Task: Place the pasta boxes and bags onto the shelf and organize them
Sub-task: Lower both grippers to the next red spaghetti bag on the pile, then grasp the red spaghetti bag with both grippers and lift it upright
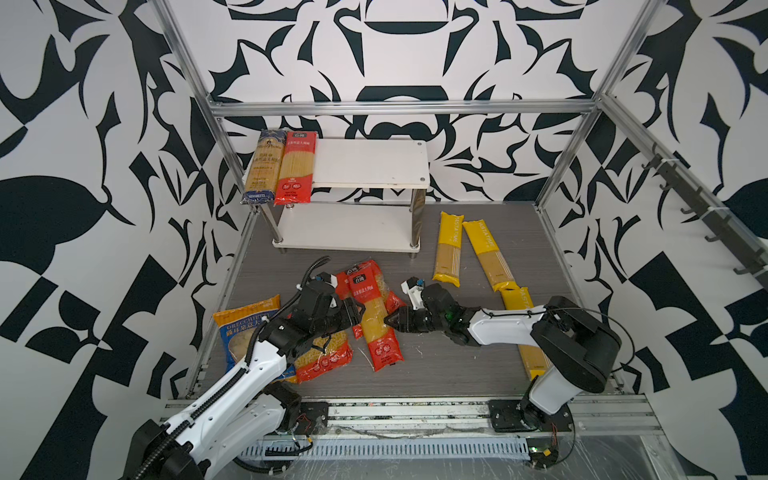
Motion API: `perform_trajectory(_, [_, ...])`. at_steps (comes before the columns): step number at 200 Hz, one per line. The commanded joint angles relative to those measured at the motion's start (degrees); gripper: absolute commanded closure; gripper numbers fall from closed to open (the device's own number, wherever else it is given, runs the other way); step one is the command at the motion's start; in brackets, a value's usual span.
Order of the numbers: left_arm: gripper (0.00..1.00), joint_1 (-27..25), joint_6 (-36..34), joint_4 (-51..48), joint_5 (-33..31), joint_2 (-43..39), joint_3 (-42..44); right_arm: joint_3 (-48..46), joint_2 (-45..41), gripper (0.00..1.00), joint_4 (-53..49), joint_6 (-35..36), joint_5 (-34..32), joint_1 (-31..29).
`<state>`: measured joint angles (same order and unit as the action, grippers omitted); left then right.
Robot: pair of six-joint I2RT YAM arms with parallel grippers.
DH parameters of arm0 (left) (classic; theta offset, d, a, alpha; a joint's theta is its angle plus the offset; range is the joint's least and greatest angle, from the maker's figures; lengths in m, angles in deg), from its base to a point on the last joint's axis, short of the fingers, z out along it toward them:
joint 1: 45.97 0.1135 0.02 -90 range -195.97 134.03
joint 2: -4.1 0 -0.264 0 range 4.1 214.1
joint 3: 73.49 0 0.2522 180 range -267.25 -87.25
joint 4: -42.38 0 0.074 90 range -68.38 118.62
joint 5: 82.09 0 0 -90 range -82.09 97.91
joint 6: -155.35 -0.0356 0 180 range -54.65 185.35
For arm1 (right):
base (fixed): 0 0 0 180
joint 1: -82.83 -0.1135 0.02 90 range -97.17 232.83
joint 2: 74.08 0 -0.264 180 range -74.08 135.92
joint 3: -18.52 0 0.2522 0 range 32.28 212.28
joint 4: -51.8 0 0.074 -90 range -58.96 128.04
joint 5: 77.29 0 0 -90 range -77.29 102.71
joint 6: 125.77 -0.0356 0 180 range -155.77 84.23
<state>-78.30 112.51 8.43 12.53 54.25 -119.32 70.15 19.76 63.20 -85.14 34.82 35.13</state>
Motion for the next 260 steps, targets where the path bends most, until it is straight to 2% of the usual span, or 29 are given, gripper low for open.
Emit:
perform_trajectory(1, [0.37,-0.1,0.6,2.9,1.8,-1.9,2.4,1.8,0.5,0.48,-3.4,4.9,5.3,-0.1])
perform_trajectory(49, [0.38,1.7,0.7,9.3,4.4,-3.4,7.7,1.4,5.6,0.48,3.3,2.9,6.7,-4.5])
perform_trajectory(72, [0.38,5.6,0.7,10.2,7.7,-2.9,7.5,1.2,7.3,0.66,9.2,0.4,6.1,-5.3])
perform_trajectory(92, [0.38,10.3,0.9,9.3,12.2,-4.0,6.4,-0.2,5.1,0.83,12.0,0.7,6.9,-5.3])
perform_trajectory(138, [0.29,17.1,2.2,9.6,18.9,-6.0,4.1,-2.8,-3.0,1.0,17.8,2.9,9.2,-5.3])
perform_trajectory(173, [0.18,21.6,5.9,15.4,25.3,-6.8,3.3,-1.9,-7.9,1.0,21.6,3.5,10.8,-4.8])
perform_trajectory(184, [0.16,22.4,8.1,18.5,27.2,-6.8,3.4,-1.0,-9.6,1.0,22.4,2.9,11.9,-4.2])
perform_trajectory(188, [0.11,22.6,8.7,19.3,27.8,-6.8,3.2,-0.7,-10.1,1.0,22.6,2.6,12.3,-4.0])
perform_trajectory(200, [0.08,22.8,10.0,21.6,29.1,-6.5,2.6,0.6,-12.0,1.0,22.7,2.0,13.1,-3.2])
perform_trajectory(223, [0.04,22.8,12.0,26.0,30.9,-5.6,1.8,3.3,-15.4,1.0,20.5,1.6,14.3,-2.1])
perform_trajectory(260, [0.03,21.6,17.3,39.5,34.5,-1.3,1.5,8.4,-17.9,1.0,18.2,0.2,16.9,-0.9])
